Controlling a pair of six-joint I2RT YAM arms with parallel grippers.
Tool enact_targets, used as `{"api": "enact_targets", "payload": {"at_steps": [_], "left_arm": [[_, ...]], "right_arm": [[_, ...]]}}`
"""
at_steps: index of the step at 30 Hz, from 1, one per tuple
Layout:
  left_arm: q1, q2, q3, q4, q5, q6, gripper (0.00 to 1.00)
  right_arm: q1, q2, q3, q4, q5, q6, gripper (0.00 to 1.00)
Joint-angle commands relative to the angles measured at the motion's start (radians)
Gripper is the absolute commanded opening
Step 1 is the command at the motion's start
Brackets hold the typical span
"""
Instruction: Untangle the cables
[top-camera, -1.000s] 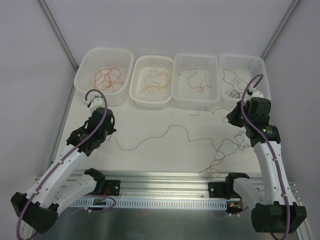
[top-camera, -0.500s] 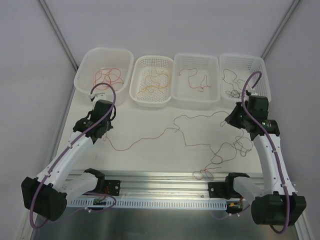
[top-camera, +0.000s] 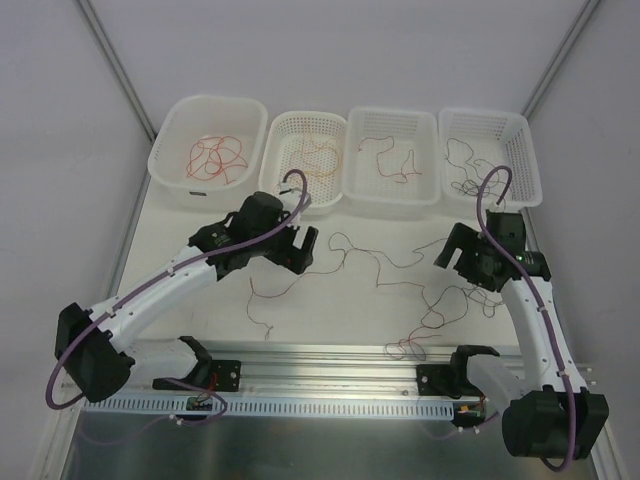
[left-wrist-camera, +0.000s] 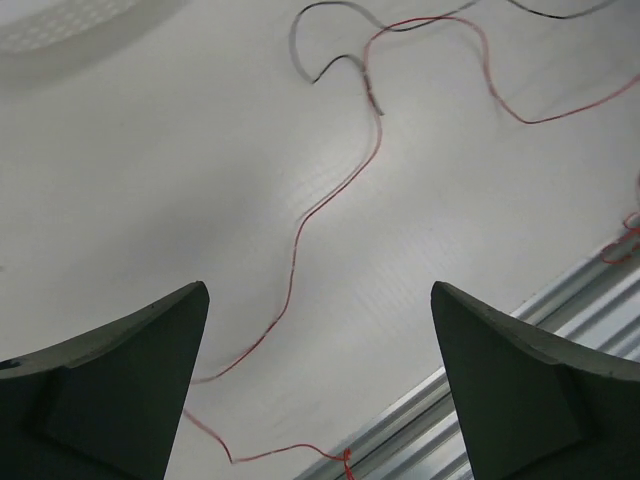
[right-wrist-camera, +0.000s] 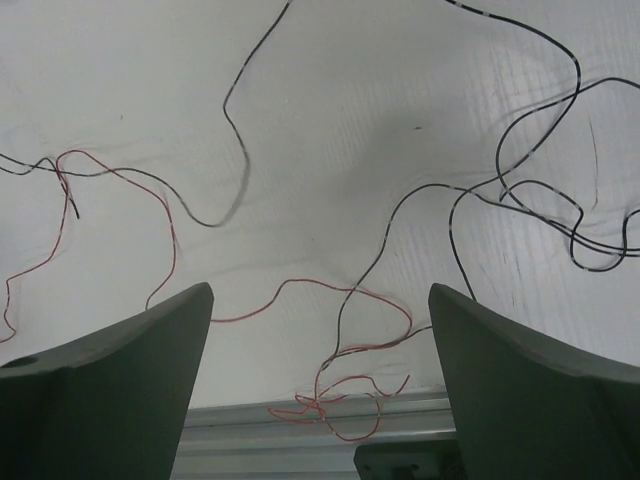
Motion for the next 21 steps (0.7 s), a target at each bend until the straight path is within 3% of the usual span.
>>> {"api": "enact_targets", "payload": {"at_steps": [1,6,10,16,21], "left_arm": [[-0.096,0.056,0.102,0.095,0.133,0.102,0.95],[-0.263,0.24,0.226,0.17,0.176,0.21,0.94],[-0.334,0.413,0.337,0.202,0.182,0.255,0.93],[-0.374,0.67,0.473,0.256,0.178,0.323,0.88],[-0.386,0.78,0.547,0.313,0.201,0.35,0.84]], "right_arm": [[0.001,-0.047,0.036,-0.057,0.022,0.015,0.96],[0.001,-0.07,0.028,-0.081,0.03,0.034,1.0],[0.001,-0.087,0.025,-0.1,0.056,0.048,0.97],[-0.001,-0.099,0.014,-0.133,0.113,0.077,0.97],[-0.004,-0.11,-0.012,-0.141,0.123,0.089,0.97]]}}
